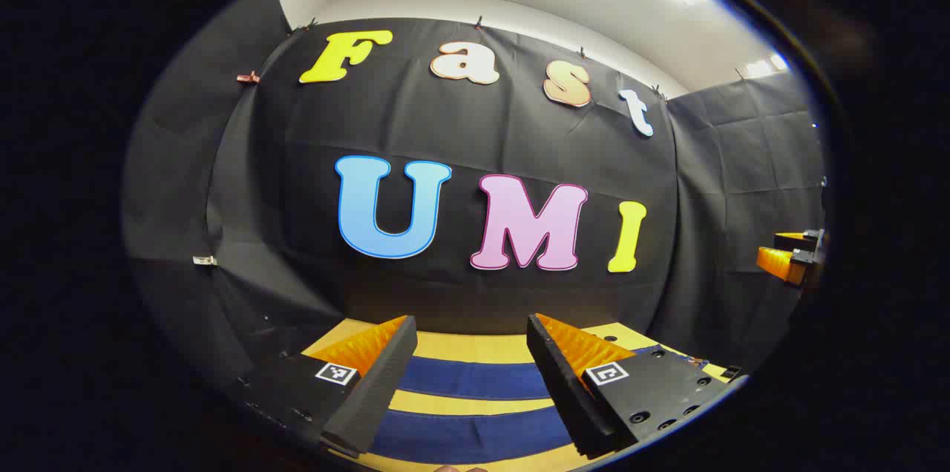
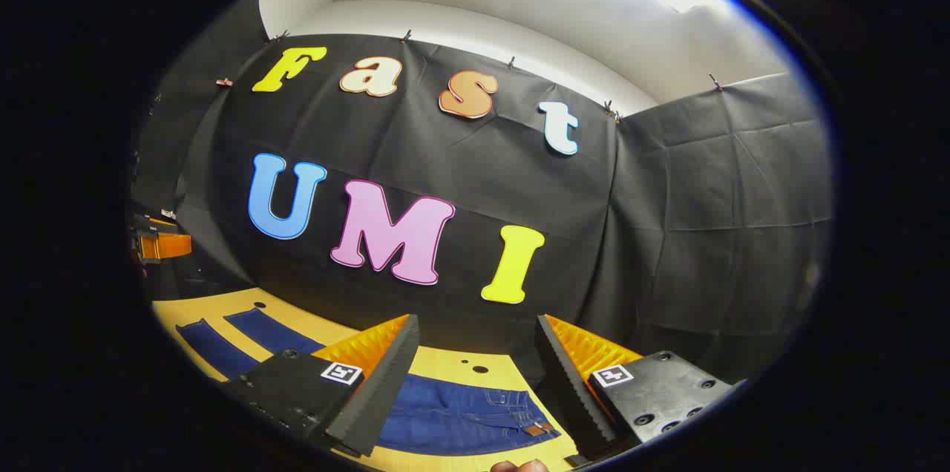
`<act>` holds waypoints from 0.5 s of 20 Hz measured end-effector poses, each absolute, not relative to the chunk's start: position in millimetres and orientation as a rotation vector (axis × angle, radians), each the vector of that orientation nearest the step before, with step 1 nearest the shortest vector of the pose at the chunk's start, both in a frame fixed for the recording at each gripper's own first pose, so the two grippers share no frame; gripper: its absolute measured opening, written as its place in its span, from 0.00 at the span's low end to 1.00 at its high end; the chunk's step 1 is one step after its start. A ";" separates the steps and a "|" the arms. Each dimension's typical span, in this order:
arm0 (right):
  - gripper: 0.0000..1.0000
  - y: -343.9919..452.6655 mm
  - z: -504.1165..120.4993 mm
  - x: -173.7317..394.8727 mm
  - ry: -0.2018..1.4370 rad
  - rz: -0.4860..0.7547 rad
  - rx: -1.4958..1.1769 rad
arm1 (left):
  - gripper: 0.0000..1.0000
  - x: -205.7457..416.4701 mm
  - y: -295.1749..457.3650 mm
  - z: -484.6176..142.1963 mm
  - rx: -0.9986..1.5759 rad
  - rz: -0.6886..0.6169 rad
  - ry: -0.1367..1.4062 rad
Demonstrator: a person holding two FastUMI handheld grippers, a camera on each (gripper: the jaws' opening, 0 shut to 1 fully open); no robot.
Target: Grasp the waist and the cuffs of the jeans and fold them to make the two legs overlap; first hold the waist and fold one-third of the jeans toward the cuffs, then hold the cuffs and fold the remaining one-third in the same direction to finish folding.
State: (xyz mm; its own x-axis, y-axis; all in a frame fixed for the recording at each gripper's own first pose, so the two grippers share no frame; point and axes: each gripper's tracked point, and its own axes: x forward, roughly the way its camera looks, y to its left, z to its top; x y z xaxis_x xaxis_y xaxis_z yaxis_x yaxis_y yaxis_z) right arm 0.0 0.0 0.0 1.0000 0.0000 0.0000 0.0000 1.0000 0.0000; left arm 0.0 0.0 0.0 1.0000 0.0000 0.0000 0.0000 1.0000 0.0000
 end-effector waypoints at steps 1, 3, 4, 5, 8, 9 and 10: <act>0.96 3.2 -0.1 1.2 0.001 0.002 0.012 | 0.96 -0.2 -4.1 4.2 0.007 -0.008 -0.008; 0.96 11.0 -2.7 1.4 0.006 0.016 0.026 | 0.96 -1.1 -9.3 5.3 0.015 -0.020 -0.010; 0.96 14.2 -2.7 2.5 0.008 0.022 0.027 | 0.96 -0.6 -10.4 4.3 0.020 -0.025 -0.009; 0.98 15.4 -2.6 2.2 0.007 0.026 0.028 | 0.96 -1.2 -10.4 4.9 0.026 -0.026 -0.008; 0.96 16.9 -5.7 1.7 0.015 0.027 0.021 | 0.96 -4.4 -8.2 1.6 0.036 -0.031 0.000; 0.94 15.9 -8.0 1.4 0.020 0.024 0.018 | 0.96 -4.1 -6.3 2.2 0.036 -0.030 0.000; 0.94 14.2 -8.7 2.5 0.025 0.022 0.017 | 0.96 -6.0 -4.8 1.4 0.037 -0.028 -0.001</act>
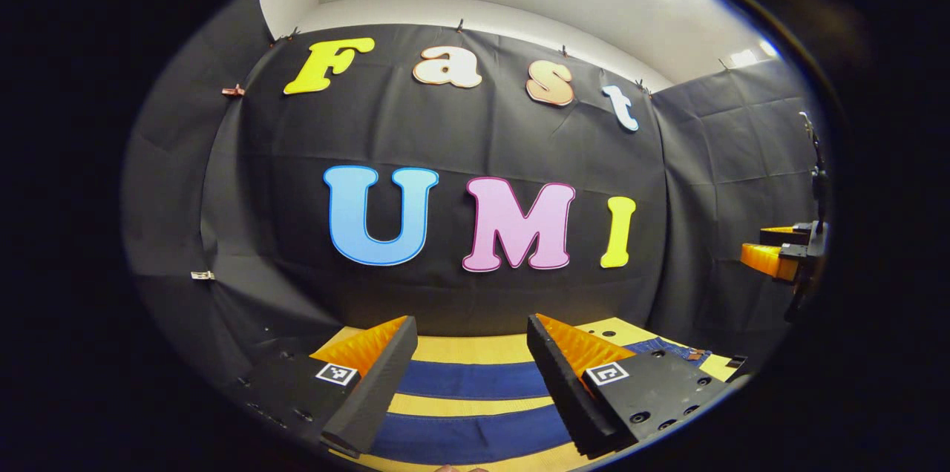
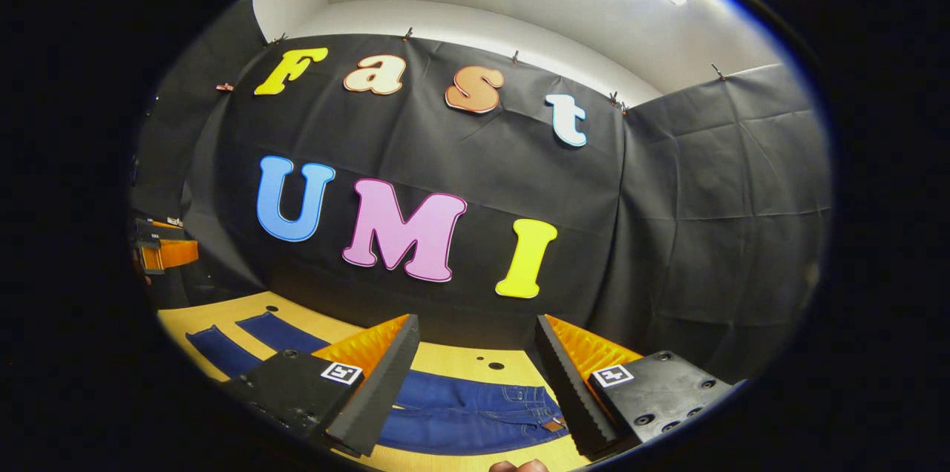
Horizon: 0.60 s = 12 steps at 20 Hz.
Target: Grasp the waist and the cuffs of the jeans and fold them to make the two legs overlap; first hold the waist and fold one-third of the jeans toward the cuffs, then hold the cuffs and fold the remaining one-third in the same direction to finish folding.
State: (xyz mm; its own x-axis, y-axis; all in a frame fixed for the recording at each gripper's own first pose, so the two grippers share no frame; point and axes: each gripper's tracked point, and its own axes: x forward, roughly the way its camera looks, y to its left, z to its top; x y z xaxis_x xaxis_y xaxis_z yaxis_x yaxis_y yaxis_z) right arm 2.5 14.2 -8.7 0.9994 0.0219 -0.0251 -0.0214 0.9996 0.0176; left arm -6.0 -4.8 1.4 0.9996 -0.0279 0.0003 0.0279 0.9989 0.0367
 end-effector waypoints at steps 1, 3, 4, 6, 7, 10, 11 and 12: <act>0.94 13.4 -9.4 2.8 0.031 0.018 0.017 | 0.96 -6.1 -2.6 2.5 0.038 -0.023 -0.004; 0.96 9.6 -10.7 3.4 0.036 0.005 0.012 | 0.96 -8.4 1.3 2.5 0.044 -0.018 -0.008; 0.97 6.9 -10.1 3.9 0.034 -0.002 0.009 | 0.96 -8.5 2.3 1.5 0.049 -0.019 -0.006; 0.96 5.3 -11.5 3.7 0.036 -0.006 -0.001 | 0.96 -10.0 5.8 -3.8 0.056 -0.028 0.007; 0.94 3.9 -13.6 4.3 0.041 -0.006 -0.017 | 0.96 -11.4 8.3 -7.6 0.054 -0.034 0.020; 0.96 -9.1 -13.6 8.9 0.038 -0.015 -0.134 | 0.96 -15.8 28.6 -21.9 0.062 -0.034 0.064; 0.96 -18.3 -11.0 11.4 0.027 -0.029 -0.182 | 0.96 -18.1 38.1 -25.1 0.084 -0.035 0.078; 0.96 -23.5 -6.7 13.8 0.014 -0.035 -0.225 | 0.96 -20.9 47.8 -31.7 0.116 -0.040 0.096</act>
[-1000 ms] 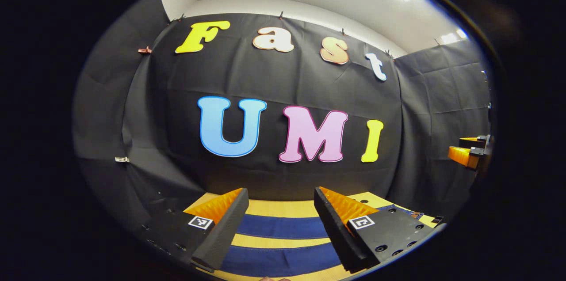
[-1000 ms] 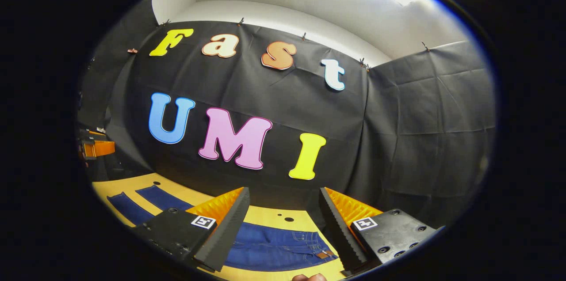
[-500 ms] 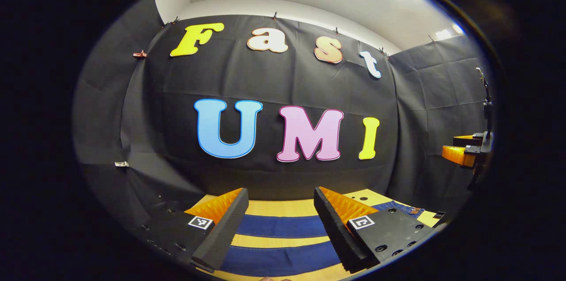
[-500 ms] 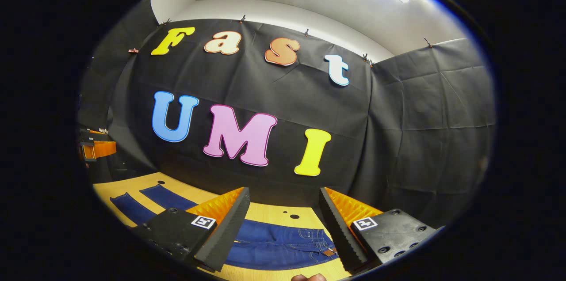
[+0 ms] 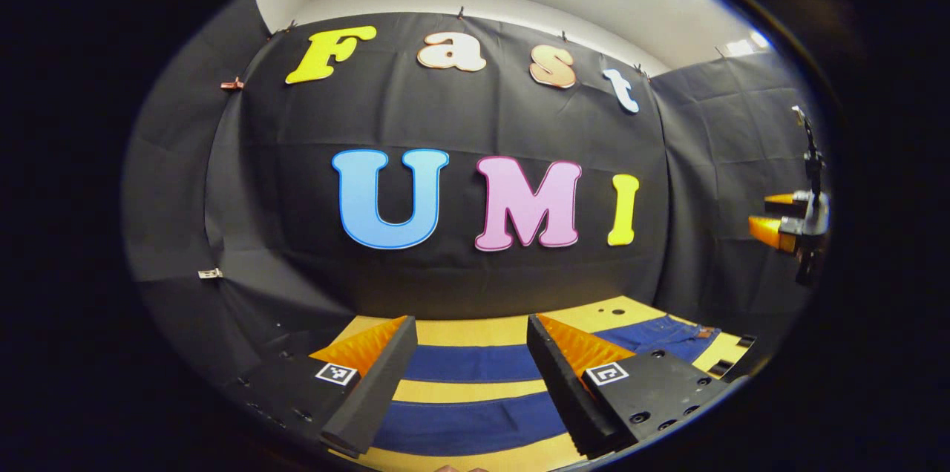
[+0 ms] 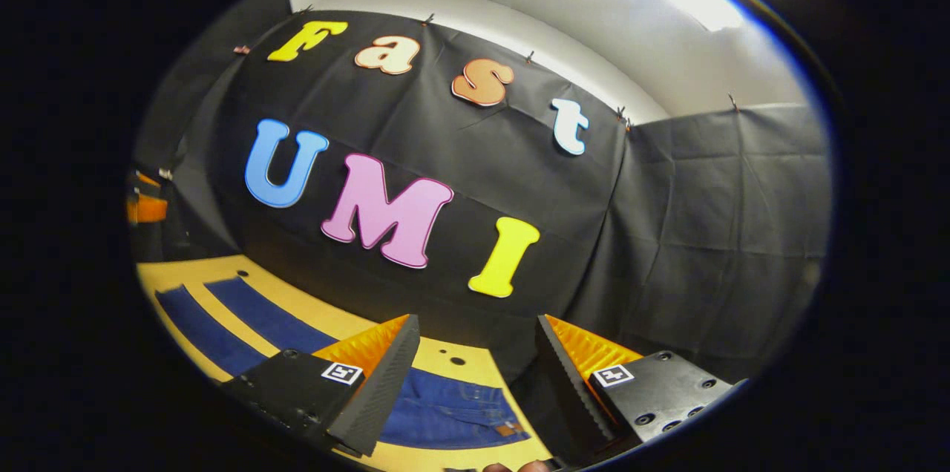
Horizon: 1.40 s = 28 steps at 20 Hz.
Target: Grasp the waist and the cuffs of the jeans and fold them to make the two legs overlap; first hold the waist and fold one-third of the jeans toward the cuffs, then hold the cuffs and fold the remaining one-third in the same direction to finish folding.
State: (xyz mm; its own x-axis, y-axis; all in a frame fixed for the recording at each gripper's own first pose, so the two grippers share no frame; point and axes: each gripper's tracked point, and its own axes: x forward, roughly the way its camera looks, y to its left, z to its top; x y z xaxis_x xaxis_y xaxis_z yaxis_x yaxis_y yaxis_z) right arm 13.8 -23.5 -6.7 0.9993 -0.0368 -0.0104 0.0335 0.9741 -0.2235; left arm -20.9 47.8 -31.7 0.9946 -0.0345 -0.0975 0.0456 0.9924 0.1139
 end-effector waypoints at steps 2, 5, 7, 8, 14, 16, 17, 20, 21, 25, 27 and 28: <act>0.96 -31.1 -7.1 17.7 0.005 -0.033 -0.310 | 0.96 -27.4 66.8 -45.1 0.201 -0.058 0.133; 0.95 -27.3 -27.2 21.8 0.036 0.037 -0.425 | 0.98 -34.5 86.2 -71.7 0.337 -0.145 0.186; 0.96 -23.6 -56.1 24.7 0.081 0.092 -0.496 | 0.98 -33.9 88.4 -99.0 0.445 -0.233 0.240; 0.96 -20.1 -71.7 26.4 0.109 0.122 -0.517 | 0.98 -33.1 88.0 -113.2 0.501 -0.283 0.275; 0.96 -8.7 -143.3 44.4 0.226 0.215 -0.556 | 0.98 -45.6 108.8 -234.5 0.818 -0.585 0.545; 0.96 -12.3 -165.6 52.7 0.266 0.224 -0.556 | 0.97 -56.0 129.4 -276.6 0.907 -0.673 0.649; 0.96 -16.9 -175.8 57.5 0.282 0.227 -0.571 | 0.98 -57.8 141.7 -296.5 0.977 -0.696 0.690; 0.96 -31.9 -208.2 73.5 0.338 0.234 -0.610 | 0.98 -54.3 178.4 -334.0 1.179 -0.754 0.772; 0.96 -35.0 -216.8 77.8 0.358 0.234 -0.606 | 0.98 -51.3 187.2 -347.6 1.213 -0.776 0.801; 0.96 -47.0 -248.1 82.5 0.431 0.205 -0.577 | 0.91 -47.4 200.4 -368.2 1.373 -0.887 0.790; 0.96 -49.5 -273.7 76.7 0.465 0.244 -0.638 | 0.90 -43.8 200.0 -368.9 1.370 -0.904 0.800; 0.96 -50.8 -291.1 73.2 0.493 0.278 -0.676 | 0.90 -37.7 201.3 -369.9 1.362 -0.897 0.804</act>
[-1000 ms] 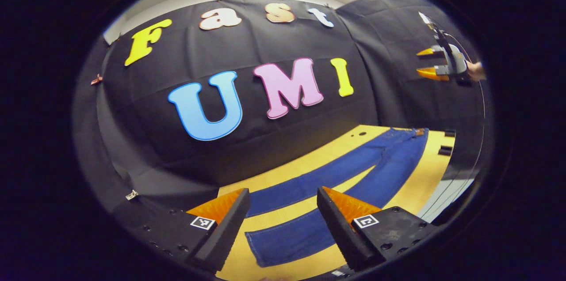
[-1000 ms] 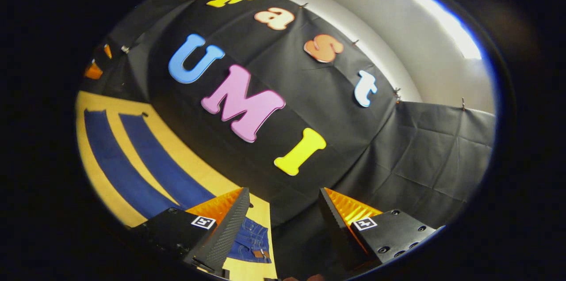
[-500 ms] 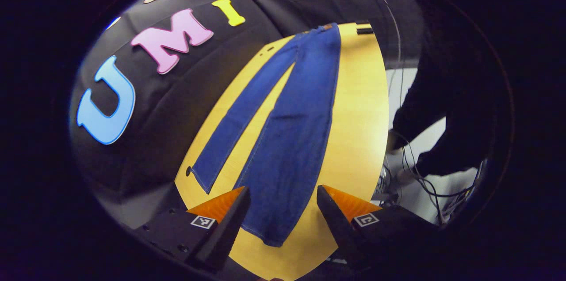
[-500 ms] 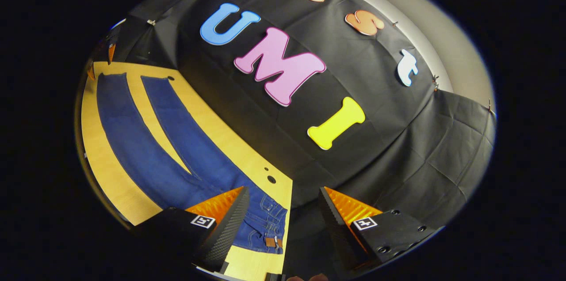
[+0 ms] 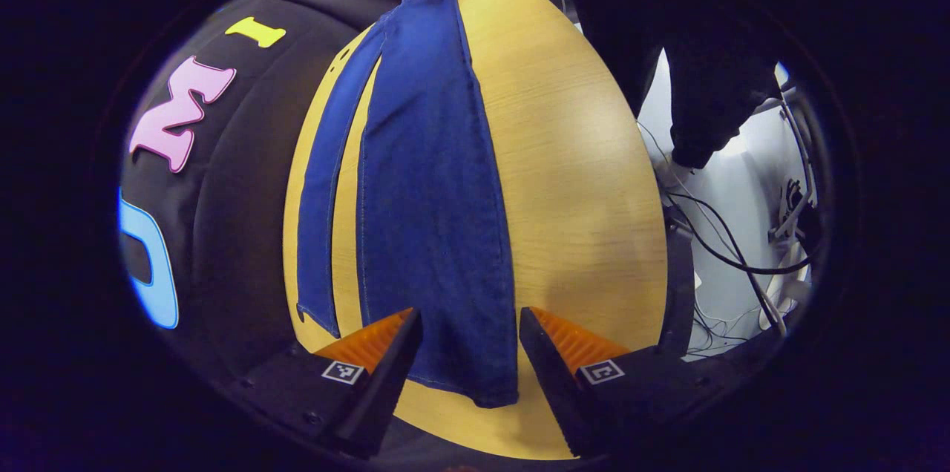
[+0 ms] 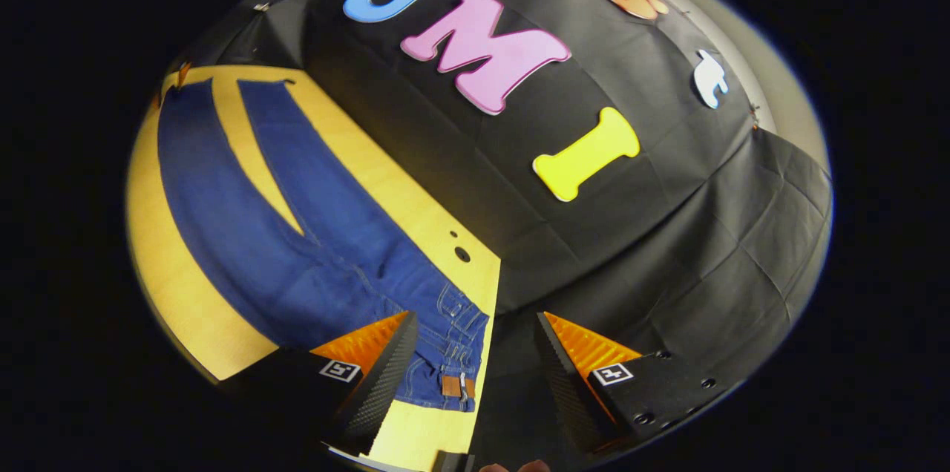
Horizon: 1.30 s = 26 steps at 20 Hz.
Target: Grasp the waist and the cuffs of the jeans and fold them to make the two legs overlap; first hold the waist and fold one-third of the jeans toward the cuffs, then hold the cuffs and fold the remaining one-third in the same direction to finish folding.
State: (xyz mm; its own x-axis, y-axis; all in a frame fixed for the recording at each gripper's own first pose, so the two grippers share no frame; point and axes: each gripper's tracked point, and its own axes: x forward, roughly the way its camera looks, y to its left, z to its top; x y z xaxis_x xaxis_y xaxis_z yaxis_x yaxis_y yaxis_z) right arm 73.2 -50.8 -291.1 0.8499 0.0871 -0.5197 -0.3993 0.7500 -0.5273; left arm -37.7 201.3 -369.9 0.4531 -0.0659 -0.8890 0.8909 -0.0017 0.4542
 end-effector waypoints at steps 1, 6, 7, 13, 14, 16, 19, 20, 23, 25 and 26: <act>0.96 -53.9 -308.9 66.2 0.524 0.315 -0.713 | 0.90 -29.6 202.7 -371.9 1.354 -0.885 0.808; 0.97 -69.9 -364.0 26.2 0.601 0.544 -0.913 | 0.90 0.4 198.5 -376.2 1.333 -0.877 0.809; 0.96 -71.7 -374.6 19.5 0.602 0.601 -0.969 | 0.90 2.8 199.1 -377.6 1.327 -0.884 0.818; 0.97 -67.7 -455.2 4.4 0.675 0.891 -1.202 | 0.90 5.7 198.7 -379.2 1.241 -0.878 0.916; 0.94 -60.1 -454.0 13.2 0.646 0.898 -1.225 | 0.90 7.3 197.3 -378.5 1.223 -0.880 0.926; 0.91 -47.2 -459.1 32.4 0.584 0.909 -1.256 | 0.89 10.9 201.3 -375.9 1.181 -0.852 0.948; 0.81 -36.2 -471.9 48.5 0.572 0.939 -1.303 | 0.89 12.5 201.5 -374.2 1.132 -0.834 0.992; 0.70 -37.1 -479.8 41.4 0.629 0.953 -1.278 | 0.89 4.9 202.7 -377.4 1.124 -0.855 1.051; 0.12 -42.1 -484.4 33.1 0.746 0.915 -1.182 | 0.36 -9.5 194.5 -385.9 1.091 -0.901 1.115; 0.07 -40.1 -483.6 31.0 0.829 0.891 -1.094 | 0.15 -6.9 196.6 -384.8 1.150 -0.917 1.096; 0.07 -41.2 -482.9 29.3 0.878 0.882 -1.037 | 0.12 -6.9 194.6 -385.6 1.132 -0.919 1.106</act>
State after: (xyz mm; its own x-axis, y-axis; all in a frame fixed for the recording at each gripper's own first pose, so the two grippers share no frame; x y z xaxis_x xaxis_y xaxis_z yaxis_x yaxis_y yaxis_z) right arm 29.3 -41.2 -482.9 0.3808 0.1801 -0.9070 -0.9078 0.2592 -0.3296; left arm -6.9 194.6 -385.6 0.2247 -0.0160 -0.9743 0.9549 0.2027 0.2169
